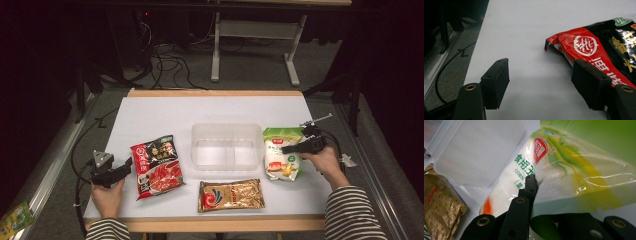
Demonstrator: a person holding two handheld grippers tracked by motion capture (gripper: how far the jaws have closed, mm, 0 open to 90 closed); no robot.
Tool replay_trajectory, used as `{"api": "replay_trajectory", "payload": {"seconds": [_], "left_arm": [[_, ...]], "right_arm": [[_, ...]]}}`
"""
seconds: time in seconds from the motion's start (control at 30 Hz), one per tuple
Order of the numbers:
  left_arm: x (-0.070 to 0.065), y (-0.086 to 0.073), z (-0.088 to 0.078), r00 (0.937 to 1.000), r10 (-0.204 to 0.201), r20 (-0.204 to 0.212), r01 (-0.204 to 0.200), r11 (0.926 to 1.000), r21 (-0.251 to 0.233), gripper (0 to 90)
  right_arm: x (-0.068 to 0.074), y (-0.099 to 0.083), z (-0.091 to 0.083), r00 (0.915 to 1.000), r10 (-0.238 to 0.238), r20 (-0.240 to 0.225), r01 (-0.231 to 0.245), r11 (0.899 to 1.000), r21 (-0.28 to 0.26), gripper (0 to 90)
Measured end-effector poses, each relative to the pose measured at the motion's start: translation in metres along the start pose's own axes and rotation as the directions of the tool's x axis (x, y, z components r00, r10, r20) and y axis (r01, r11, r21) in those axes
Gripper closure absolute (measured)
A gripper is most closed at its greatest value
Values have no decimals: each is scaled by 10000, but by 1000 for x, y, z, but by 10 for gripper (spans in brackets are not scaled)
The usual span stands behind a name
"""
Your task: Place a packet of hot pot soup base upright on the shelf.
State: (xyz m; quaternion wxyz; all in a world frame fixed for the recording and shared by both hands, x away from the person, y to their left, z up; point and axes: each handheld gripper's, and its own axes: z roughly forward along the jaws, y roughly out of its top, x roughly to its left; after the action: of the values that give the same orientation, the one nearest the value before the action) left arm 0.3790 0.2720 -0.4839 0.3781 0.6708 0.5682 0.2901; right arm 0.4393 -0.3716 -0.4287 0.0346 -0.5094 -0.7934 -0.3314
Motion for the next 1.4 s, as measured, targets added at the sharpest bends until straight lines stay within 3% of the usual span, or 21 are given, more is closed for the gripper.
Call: {"api": "replay_trajectory", "payload": {"seconds": [0.33,0.47,0.77,0.93,1.4], "left_arm": [[0,0,0,10000,-4,7,4,10000,-15,311],[0,0,0,10000,11,11,-11,10000,-31,310],[0,0,0,10000,6,46,-6,10000,-43,311],[0,0,-1,10000,-18,52,18,10000,-67,310],[0,0,-1,10000,-14,75,14,10000,-64,311]], "right_arm": [[10,-11,-14,9999,-135,11,135,9951,-980,873],[23,-15,-24,9988,-460,175,482,9870,-1535,878],[34,-23,-38,9960,-605,651,727,9760,-2053,885],[41,-28,-49,9939,-719,835,913,9615,-2591,887],[56,-29,-66,9916,-756,1050,1059,9405,-3229,889]]}}
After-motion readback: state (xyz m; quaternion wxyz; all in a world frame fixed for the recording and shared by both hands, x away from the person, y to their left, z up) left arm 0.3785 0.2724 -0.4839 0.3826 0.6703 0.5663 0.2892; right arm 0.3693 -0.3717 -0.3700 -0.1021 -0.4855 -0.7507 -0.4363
